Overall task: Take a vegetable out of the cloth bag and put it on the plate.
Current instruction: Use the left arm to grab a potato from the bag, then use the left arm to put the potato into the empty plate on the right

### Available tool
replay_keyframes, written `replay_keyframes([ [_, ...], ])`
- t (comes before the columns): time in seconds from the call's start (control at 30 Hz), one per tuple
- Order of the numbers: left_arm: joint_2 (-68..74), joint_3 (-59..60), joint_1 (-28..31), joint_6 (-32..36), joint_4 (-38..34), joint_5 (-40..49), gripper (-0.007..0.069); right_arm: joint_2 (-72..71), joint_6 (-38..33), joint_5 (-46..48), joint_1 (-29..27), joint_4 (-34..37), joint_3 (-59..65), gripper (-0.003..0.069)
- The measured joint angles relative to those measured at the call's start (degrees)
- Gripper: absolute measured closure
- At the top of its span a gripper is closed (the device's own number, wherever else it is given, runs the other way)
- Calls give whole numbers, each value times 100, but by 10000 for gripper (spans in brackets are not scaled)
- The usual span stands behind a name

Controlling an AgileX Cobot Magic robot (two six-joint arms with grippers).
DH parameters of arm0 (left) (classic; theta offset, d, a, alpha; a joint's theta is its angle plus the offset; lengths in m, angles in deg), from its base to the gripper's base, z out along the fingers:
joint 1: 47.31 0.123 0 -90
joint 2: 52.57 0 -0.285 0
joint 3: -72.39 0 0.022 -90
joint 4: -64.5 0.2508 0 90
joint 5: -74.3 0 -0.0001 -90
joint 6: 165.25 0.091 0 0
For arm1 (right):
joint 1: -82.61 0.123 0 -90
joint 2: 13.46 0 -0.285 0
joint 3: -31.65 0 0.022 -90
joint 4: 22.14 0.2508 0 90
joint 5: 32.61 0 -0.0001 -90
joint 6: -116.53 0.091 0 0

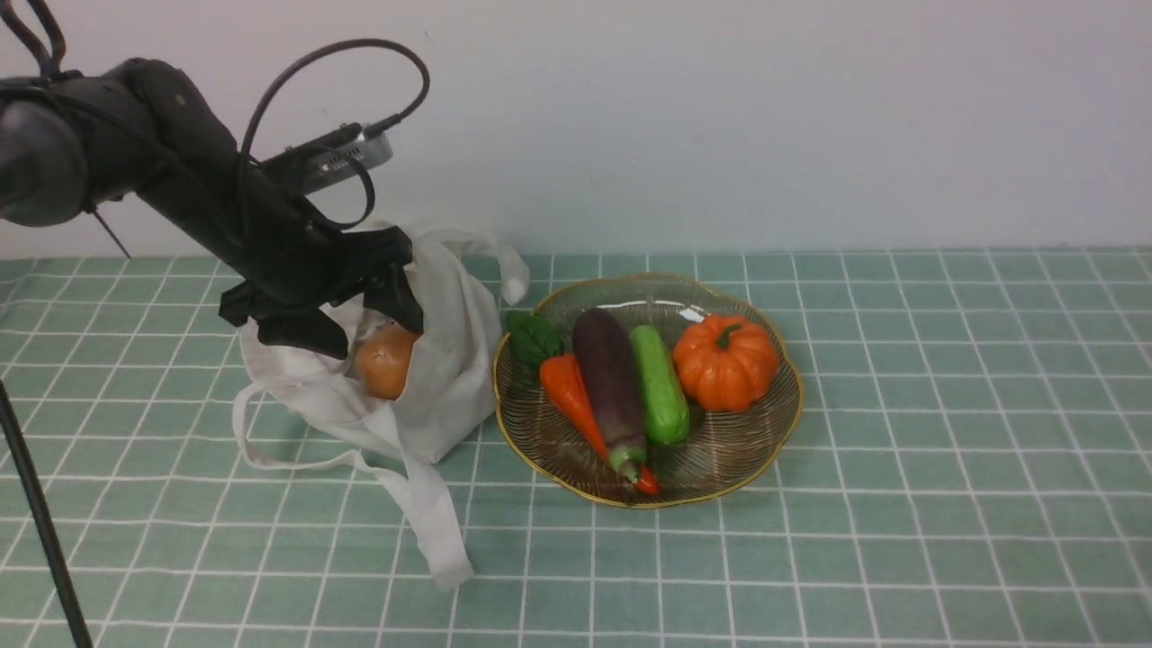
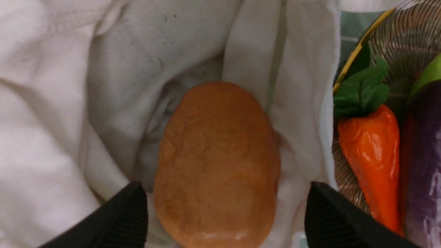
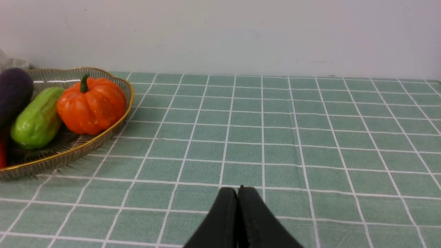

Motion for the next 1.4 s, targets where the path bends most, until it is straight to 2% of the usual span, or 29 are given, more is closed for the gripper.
replay_keyframes([
  [0.37, 335, -31, -184, 18, 362, -64, 78, 0, 0, 5, 0, 0, 0, 674],
  [0.47, 340, -38, -183, 31, 373, -69, 139, 0, 0, 5, 0, 0, 0, 674],
  [0.53, 340, -58, -183, 31, 442, -45, 149, 0, 0, 5, 0, 0, 0, 674],
  [0.6, 340, -171, -183, 35, 724, 79, 149, 0, 0, 5, 0, 0, 0, 674],
  [0.73, 207, -627, -185, -17, 1927, 558, 149, 0, 0, 5, 0, 0, 0, 674],
  [0.87, -239, -1030, -185, -397, 3280, 1242, 149, 0, 0, 5, 0, 0, 0, 674],
  [0.97, -612, -1151, -185, -673, 3732, 1438, 149, 0, 0, 5, 0, 0, 0, 674],
  [1.07, -940, -1169, -185, -758, 3438, 1533, 149, 0, 0, 5, 0, 0, 0, 674],
  [1.23, -965, -1169, -379, -753, 1775, 1548, 149, 0, 0, 5, 0, 0, 0, 674],
  [1.27, -965, -1169, -379, -753, 1775, 1548, 149, 0, 0, 5, 0, 0, 0, 674],
  [1.3, -872, -1169, -585, -747, 1434, 1548, 149, 0, 0, 5, 0, 0, 0, 674],
  [1.37, -798, -1169, -748, -731, 1312, 1548, 149, 0, 0, 5, 0, 0, 0, 674],
  [1.4, -676, -1169, -1011, -719, 1228, 1520, 149, 0, 0, 5, 0, 0, 0, 674],
])
